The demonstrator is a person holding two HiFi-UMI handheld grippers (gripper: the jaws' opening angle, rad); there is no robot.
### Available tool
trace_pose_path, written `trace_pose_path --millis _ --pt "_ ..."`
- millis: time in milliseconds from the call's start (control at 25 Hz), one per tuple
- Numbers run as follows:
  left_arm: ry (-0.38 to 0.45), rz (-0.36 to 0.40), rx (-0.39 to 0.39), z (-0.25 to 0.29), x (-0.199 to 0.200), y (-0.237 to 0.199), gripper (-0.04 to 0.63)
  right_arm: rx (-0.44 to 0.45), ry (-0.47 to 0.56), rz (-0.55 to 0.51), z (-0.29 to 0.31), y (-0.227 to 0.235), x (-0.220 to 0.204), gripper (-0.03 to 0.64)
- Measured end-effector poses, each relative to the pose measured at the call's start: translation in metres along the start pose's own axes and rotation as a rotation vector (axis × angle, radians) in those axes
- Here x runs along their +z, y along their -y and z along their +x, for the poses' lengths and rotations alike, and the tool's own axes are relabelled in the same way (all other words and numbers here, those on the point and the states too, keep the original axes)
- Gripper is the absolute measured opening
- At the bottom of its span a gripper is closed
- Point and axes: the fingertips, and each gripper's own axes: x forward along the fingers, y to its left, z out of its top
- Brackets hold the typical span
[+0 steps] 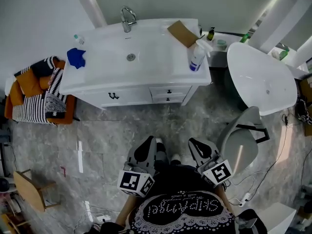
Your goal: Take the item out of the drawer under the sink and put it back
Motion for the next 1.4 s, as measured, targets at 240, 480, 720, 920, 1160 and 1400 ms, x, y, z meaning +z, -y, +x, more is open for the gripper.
trace_pose_path --millis 240,480,720,920,1160,1400 --pt "0.015 0.015 -0.059 0.017 0.027 -0.021 0.005 0.023 0.052 -0.034 0.036 -0.009 0.025 0.020" --pt "-0.010 0.005 -0.083 0.020 0.026 -0.046 0.005 -0.003 0.046 -0.066 0.058 -0.019 0.025 0.020" --pt "-0.020 0.007 -0.068 0.012 0.026 -0.069 0.005 -0.053 0.047 -0.053 0.070 -0.023 0.024 0.020" --pt "-0.007 -0.017 -0.040 0.008 0.029 -0.085 0.005 -0.064 0.049 -0.015 0.073 -0.021 0.021 0.020" --pt "0.011 -0.044 -0.033 0.010 0.033 -0.092 0.005 -0.065 0.053 0.004 0.080 -0.022 0.021 0.020" --pt "0.008 -0.056 -0.003 0.010 0.034 -0.103 0.005 -0.058 0.030 0.004 0.091 -0.022 0.019 0.020"
